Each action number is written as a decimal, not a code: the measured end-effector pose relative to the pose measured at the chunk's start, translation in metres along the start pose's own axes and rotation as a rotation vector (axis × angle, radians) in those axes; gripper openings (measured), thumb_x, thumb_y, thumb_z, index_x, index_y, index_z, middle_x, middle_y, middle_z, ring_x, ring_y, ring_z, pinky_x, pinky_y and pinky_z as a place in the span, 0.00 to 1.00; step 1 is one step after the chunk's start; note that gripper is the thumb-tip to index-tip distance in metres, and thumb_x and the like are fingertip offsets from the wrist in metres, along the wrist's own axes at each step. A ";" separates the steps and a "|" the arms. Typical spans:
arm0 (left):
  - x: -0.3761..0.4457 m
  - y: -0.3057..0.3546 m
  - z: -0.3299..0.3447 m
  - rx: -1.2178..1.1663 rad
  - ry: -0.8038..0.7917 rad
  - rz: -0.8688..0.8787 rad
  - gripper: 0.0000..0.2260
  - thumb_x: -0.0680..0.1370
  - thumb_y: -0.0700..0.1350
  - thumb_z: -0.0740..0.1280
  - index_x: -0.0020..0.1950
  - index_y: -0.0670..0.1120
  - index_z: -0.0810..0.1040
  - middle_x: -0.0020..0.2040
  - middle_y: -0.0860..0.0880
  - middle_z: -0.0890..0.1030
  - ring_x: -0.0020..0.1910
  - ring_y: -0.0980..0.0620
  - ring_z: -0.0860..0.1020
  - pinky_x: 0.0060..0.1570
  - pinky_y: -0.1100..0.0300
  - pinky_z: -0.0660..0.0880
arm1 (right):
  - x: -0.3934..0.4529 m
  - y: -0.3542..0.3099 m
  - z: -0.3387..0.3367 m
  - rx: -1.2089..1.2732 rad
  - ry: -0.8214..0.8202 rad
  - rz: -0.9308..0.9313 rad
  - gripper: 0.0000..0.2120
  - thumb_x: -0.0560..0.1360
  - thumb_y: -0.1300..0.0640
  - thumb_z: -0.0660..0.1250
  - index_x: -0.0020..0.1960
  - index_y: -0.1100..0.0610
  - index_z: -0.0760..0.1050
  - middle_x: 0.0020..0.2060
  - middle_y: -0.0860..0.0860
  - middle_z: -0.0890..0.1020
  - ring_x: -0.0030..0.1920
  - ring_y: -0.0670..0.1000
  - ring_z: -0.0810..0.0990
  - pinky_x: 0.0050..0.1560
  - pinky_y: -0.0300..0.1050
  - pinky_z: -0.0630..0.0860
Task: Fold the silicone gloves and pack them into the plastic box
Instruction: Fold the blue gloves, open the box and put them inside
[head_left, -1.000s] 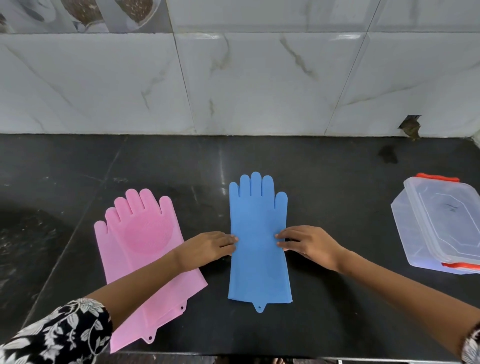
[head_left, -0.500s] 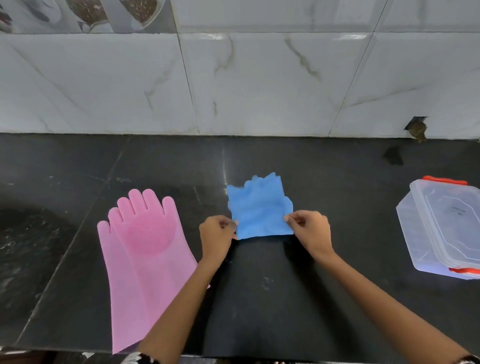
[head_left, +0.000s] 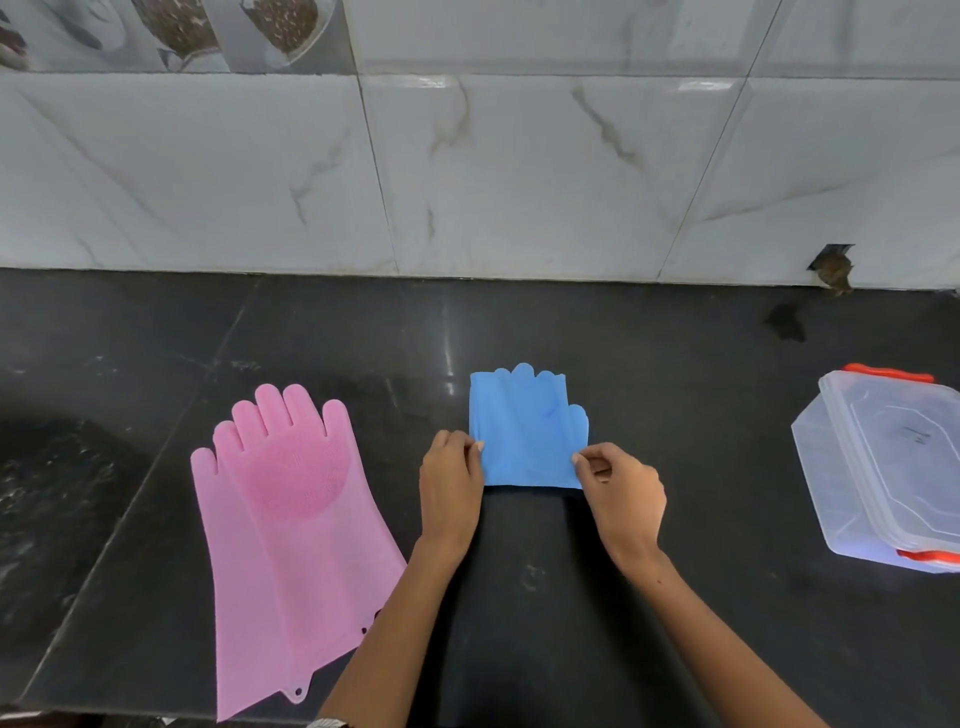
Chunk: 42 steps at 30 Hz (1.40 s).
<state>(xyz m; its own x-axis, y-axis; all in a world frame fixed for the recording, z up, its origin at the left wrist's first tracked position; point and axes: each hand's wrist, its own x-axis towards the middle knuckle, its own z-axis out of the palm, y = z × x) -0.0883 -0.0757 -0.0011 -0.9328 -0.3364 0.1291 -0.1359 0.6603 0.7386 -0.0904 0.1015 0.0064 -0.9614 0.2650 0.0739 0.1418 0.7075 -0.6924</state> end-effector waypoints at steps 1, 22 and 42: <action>0.000 -0.002 0.002 0.008 -0.008 -0.004 0.07 0.79 0.44 0.64 0.47 0.42 0.79 0.46 0.48 0.79 0.40 0.57 0.74 0.41 0.69 0.69 | -0.001 0.000 0.000 -0.030 0.006 -0.022 0.05 0.75 0.54 0.67 0.46 0.53 0.80 0.38 0.45 0.83 0.38 0.45 0.81 0.37 0.40 0.76; 0.045 -0.015 0.000 0.599 -0.480 0.523 0.25 0.83 0.55 0.46 0.78 0.48 0.46 0.79 0.51 0.45 0.77 0.53 0.41 0.75 0.49 0.39 | 0.056 -0.009 0.033 -0.534 -0.522 -0.750 0.30 0.79 0.39 0.47 0.77 0.49 0.47 0.77 0.47 0.47 0.77 0.48 0.43 0.75 0.54 0.40; 0.050 -0.024 0.002 0.560 -0.408 0.531 0.26 0.82 0.57 0.46 0.78 0.48 0.46 0.79 0.52 0.48 0.78 0.54 0.47 0.72 0.59 0.37 | 0.065 0.009 0.017 -0.623 -0.487 -0.641 0.33 0.79 0.38 0.44 0.77 0.53 0.42 0.77 0.47 0.43 0.76 0.46 0.40 0.74 0.54 0.38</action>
<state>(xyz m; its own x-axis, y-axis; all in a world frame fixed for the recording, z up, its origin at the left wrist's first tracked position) -0.1320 -0.1065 -0.0134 -0.9515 0.3054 0.0372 0.3066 0.9306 0.2000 -0.1552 0.1142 -0.0073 -0.8714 -0.4809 -0.0968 -0.4697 0.8749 -0.1176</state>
